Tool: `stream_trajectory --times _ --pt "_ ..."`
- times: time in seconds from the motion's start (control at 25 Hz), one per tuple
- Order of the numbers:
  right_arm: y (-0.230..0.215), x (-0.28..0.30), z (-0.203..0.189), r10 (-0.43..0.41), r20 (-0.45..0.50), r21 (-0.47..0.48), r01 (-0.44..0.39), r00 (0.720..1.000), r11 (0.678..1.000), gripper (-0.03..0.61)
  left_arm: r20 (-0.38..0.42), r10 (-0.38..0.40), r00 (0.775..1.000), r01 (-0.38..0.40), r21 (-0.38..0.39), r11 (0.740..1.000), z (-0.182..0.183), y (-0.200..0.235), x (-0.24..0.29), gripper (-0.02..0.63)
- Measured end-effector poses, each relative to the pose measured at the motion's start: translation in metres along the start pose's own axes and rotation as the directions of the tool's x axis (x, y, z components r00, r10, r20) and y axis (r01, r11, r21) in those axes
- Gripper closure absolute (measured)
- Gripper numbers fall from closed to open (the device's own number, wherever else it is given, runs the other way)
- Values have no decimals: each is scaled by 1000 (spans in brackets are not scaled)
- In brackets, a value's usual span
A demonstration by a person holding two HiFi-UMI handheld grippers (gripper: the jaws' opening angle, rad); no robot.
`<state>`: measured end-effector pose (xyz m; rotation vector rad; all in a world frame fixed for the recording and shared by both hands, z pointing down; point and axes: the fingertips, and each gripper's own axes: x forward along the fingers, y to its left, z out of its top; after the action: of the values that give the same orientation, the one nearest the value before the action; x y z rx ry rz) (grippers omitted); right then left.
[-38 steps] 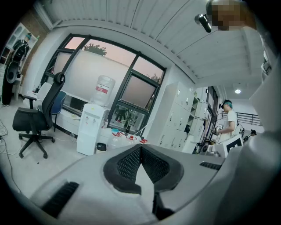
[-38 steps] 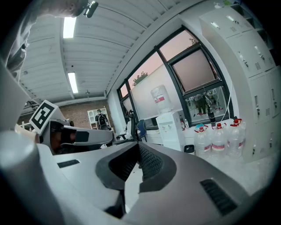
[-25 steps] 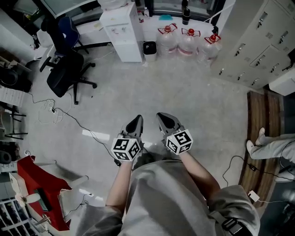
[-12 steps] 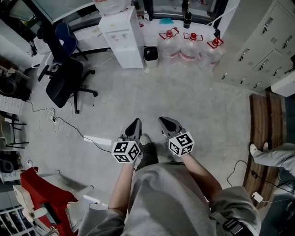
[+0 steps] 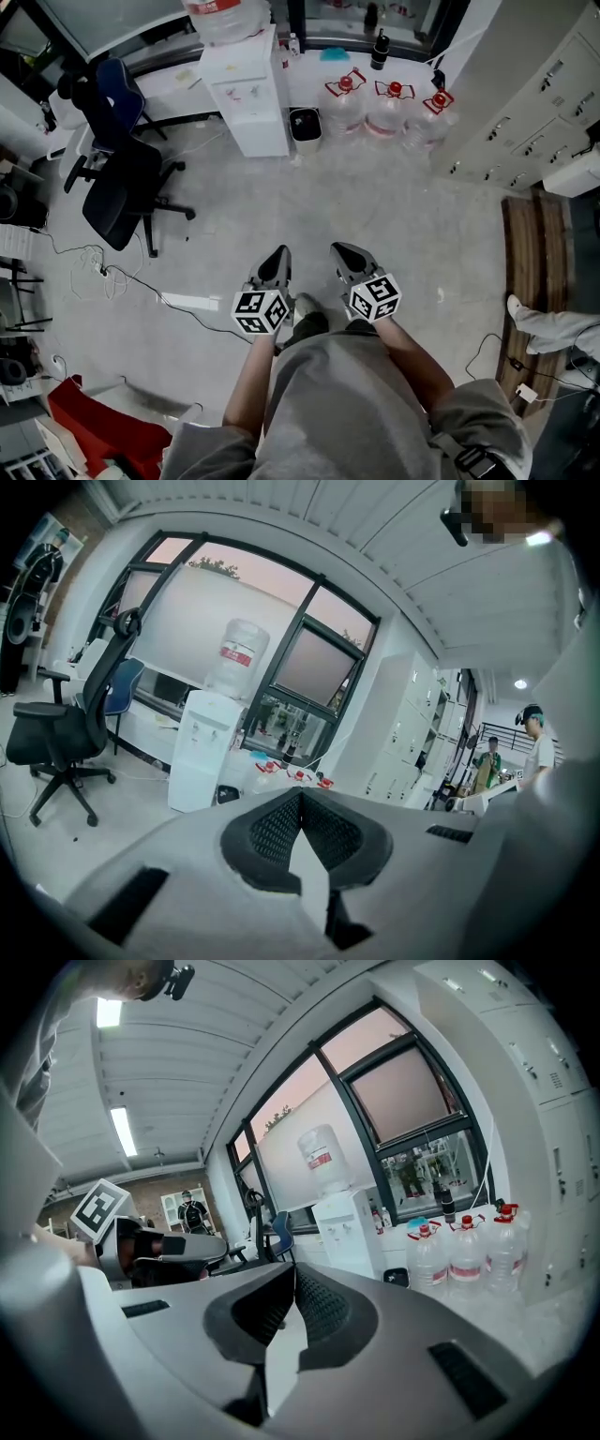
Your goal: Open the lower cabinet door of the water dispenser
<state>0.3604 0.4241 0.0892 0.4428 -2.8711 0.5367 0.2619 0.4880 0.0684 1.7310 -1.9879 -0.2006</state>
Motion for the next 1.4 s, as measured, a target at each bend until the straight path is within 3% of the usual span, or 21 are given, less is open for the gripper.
stream_trajectory --times 0.36,0.68,1.4 --pt "6 60 5 -33 -17 4 33 999 999 566 -11 -13 1000 12 -45 999 22 58 15 609" --pt "-16 114 2 -51 -37 35 52 998 998 566 -24 -6 1000 5 -48 999 43 106 55 609" --pt "-154 285 39 -75 -86 124 85 993 989 565 -141 4 990 -13 -66 998 118 196 229 609"
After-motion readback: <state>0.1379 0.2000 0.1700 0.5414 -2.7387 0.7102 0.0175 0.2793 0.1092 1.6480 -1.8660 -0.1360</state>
